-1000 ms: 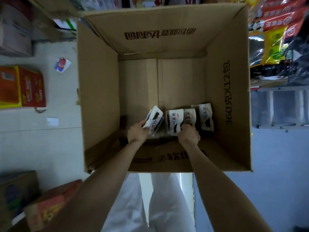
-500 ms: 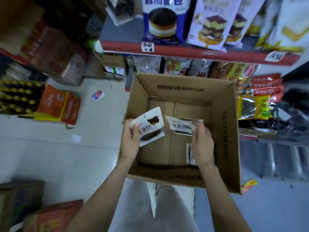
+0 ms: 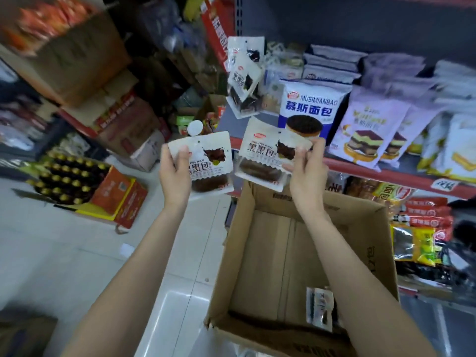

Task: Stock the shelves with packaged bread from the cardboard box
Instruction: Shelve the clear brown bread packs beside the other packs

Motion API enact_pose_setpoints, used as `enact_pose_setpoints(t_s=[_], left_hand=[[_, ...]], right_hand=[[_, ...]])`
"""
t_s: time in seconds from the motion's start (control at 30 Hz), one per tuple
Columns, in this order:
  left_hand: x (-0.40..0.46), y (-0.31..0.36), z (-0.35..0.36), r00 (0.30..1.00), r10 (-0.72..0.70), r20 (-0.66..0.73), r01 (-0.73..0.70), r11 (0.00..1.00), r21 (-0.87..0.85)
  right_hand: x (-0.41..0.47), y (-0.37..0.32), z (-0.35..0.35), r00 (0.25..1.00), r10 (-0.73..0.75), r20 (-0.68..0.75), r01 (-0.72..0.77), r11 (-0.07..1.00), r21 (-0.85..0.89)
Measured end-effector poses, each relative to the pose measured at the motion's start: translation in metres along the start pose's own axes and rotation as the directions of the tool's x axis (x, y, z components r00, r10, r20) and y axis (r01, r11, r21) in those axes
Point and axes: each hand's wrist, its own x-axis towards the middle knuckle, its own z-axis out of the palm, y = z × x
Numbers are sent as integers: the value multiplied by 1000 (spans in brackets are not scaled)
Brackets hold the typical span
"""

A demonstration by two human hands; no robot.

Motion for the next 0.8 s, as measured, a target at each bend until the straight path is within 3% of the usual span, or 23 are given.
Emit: enact_pose_setpoints(t_s=[0.17,0.4,0.47,0.57,0.67,0.8], left_hand=[[67,0,12,998,43,36,-42,999,-30],[147,-1,49,993,-4,119,22,988,-154],[162,-2,63,988,-17,155,44,984,-172],[179,-15,85,973,-103,208,151,962,-229],[191,-29,100,963,-157,219,205,955,-214],[203,-37,110,963,-163,216,210,953,-220]], right_hand=[[68,-16,70,991,134,-14,-129,971,201],[118,-16,135,969,183,-169,-155,974,166],[126,-7,145,979,108,-172,-99,993,60],[126,9,152,999,28,-40,-37,967,-253],[114,22,151,985,-173,21,153,798,-582],[102,32,149,923,-371,99,316,586,-746]])
